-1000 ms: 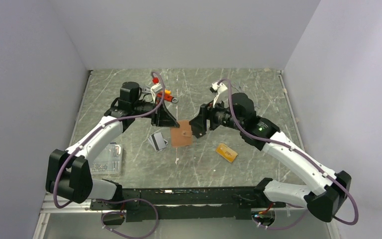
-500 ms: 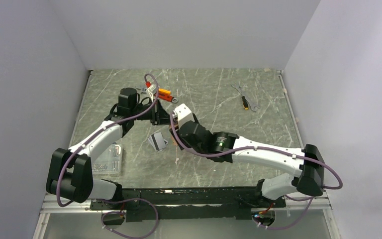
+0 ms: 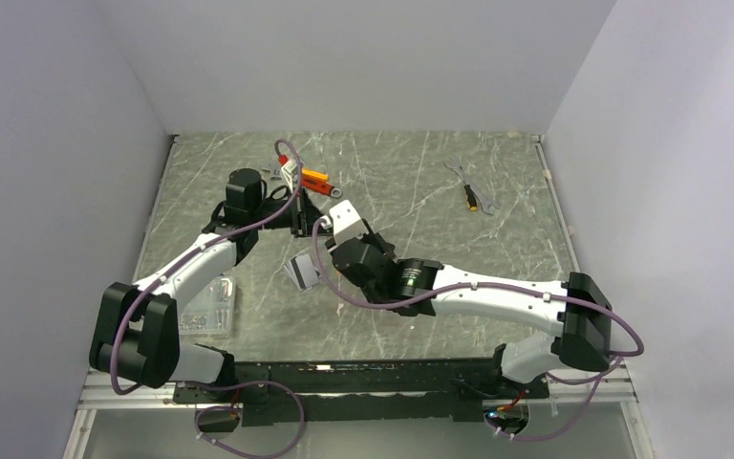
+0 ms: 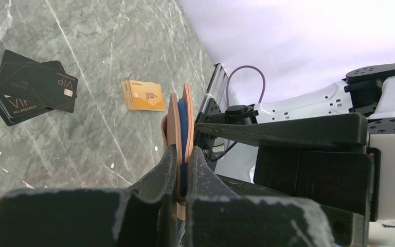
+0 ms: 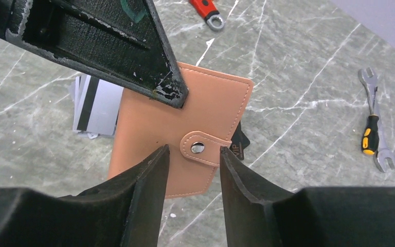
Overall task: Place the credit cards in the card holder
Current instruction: Open the card holder.
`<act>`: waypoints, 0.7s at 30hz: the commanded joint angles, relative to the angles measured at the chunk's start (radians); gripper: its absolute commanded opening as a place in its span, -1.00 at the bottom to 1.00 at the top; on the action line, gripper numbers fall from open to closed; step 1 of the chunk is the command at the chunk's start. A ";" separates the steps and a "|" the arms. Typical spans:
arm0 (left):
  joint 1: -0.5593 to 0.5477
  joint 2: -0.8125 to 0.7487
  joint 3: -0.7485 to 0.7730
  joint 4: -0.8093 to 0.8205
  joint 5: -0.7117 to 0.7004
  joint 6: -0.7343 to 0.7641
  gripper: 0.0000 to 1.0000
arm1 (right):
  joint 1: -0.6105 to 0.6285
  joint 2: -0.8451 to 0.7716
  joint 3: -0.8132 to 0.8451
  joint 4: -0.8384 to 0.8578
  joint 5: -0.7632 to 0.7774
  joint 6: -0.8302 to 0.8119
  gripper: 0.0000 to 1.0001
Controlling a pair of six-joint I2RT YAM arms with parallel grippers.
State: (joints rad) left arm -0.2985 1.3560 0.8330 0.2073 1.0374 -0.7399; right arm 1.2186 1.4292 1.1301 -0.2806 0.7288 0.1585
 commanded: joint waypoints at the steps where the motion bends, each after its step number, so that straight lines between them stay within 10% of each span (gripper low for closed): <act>1: 0.000 0.007 -0.011 0.113 0.068 -0.083 -1.00 | 0.011 0.037 -0.022 0.077 0.121 -0.042 -0.18; 21: -0.002 0.012 -0.031 0.186 0.098 -0.126 -1.00 | 0.017 -0.077 -0.178 0.437 0.171 -0.151 -1.00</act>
State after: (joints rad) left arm -0.2928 1.3724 0.8059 0.3546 1.0500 -0.8368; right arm 1.2407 1.4727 1.0302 -0.0395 0.8856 0.0460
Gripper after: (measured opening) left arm 0.060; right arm 0.009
